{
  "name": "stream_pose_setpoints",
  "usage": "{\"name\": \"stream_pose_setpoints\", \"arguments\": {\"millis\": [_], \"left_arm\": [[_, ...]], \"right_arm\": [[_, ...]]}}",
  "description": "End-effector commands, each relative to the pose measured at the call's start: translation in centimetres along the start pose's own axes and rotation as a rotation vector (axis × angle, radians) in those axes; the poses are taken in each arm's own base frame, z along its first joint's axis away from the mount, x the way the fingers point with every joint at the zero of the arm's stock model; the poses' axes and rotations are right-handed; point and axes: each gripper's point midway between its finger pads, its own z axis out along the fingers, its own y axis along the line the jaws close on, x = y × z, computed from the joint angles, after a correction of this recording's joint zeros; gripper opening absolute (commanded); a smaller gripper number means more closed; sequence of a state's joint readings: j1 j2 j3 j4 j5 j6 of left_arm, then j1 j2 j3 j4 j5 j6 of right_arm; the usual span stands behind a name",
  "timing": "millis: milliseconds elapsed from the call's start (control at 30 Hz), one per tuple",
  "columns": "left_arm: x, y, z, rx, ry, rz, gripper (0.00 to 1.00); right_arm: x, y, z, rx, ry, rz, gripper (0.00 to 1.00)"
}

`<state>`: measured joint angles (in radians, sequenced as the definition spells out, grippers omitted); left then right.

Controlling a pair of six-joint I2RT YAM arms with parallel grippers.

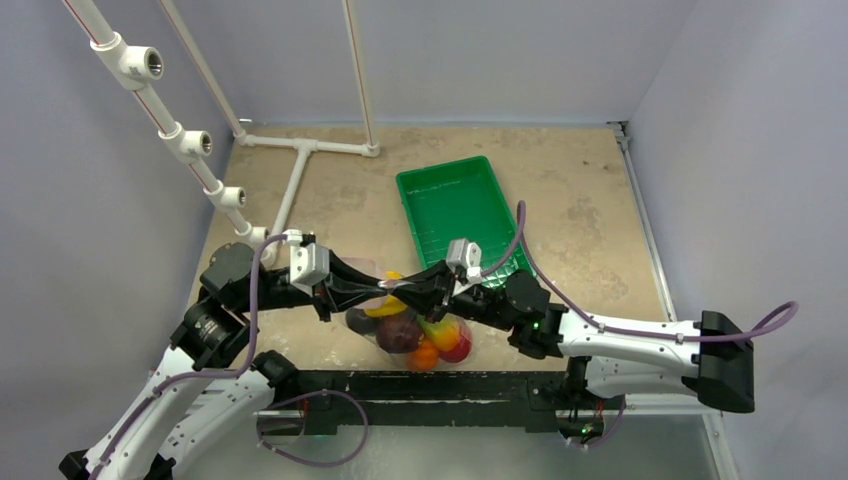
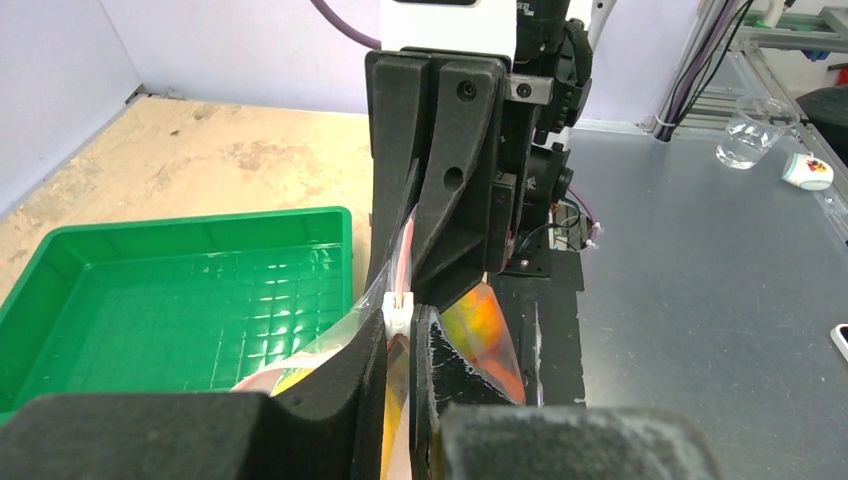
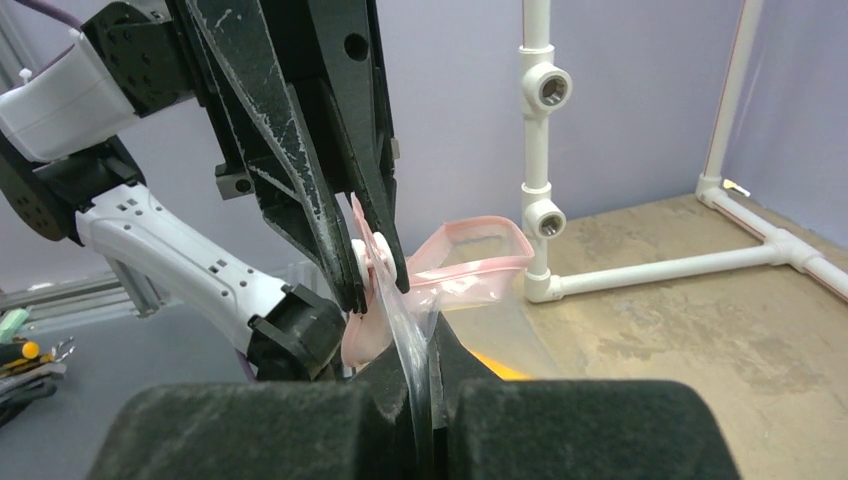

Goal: Place the food in the zip-top bag and seal the zipper
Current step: Zip the zipper food storage bag at the center of the board.

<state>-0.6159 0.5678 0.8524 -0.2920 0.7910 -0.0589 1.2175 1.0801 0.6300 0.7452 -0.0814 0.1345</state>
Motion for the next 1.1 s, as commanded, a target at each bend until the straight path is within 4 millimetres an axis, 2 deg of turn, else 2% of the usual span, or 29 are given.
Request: {"name": "stream_pose_setpoints", "arguments": {"millis": [0, 133, 367, 467, 600, 700, 833, 1000, 1067], "left_arm": [[0.1, 0.0, -0.4, -0.017, 0.012, 0.001, 0.00], [0.2, 0.0, -0.4, -0.014, 0.011, -0.004, 0.00], [-0.4, -0.4, -0.4, -0.004, -0.004, -0.006, 0.00], [-0.9, -0.4, -0.6, -0.010, -0.012, 0.002, 0.00], [-1.4, -0.1, -0.8, -0.034, -0.008, 0.018, 0.00], [-1.8, 0.0, -0.8, -0.039, -0.008, 0.029, 0.00], [-2.5, 0.0, -0.9, -0.042, -0.009, 0.044, 0.00], [-3.3, 0.0, -1.0, -0.045, -0.014, 0.067, 0.00], [-3.6, 0.0, -1.0, -0.045, -0.014, 0.069, 0.00]], "right_arm": [[-9.0, -1.3, -1.5, 0.099, -0.289, 0.009, 0.00], [-9.6, -1.4, -1.9, 0.107, -0.313, 0.011, 0.00], [-7.7, -0.9, -1.1, 0.076, -0.240, 0.000, 0.00], [-6.3, -0.5, -0.8, 0.044, -0.184, -0.012, 0.00], [-3.4, 0.4, 0.1, -0.020, -0.060, -0.030, 0.00], [-2.5, 0.8, 0.3, -0.050, -0.011, -0.048, 0.00], [-2.5, 0.7, 0.0, -0.050, 0.017, -0.080, 0.19], [-3.4, 0.9, -0.6, -0.058, 0.047, -0.126, 0.50], [-3.9, 1.1, -0.8, -0.080, 0.060, -0.170, 0.54]]}}
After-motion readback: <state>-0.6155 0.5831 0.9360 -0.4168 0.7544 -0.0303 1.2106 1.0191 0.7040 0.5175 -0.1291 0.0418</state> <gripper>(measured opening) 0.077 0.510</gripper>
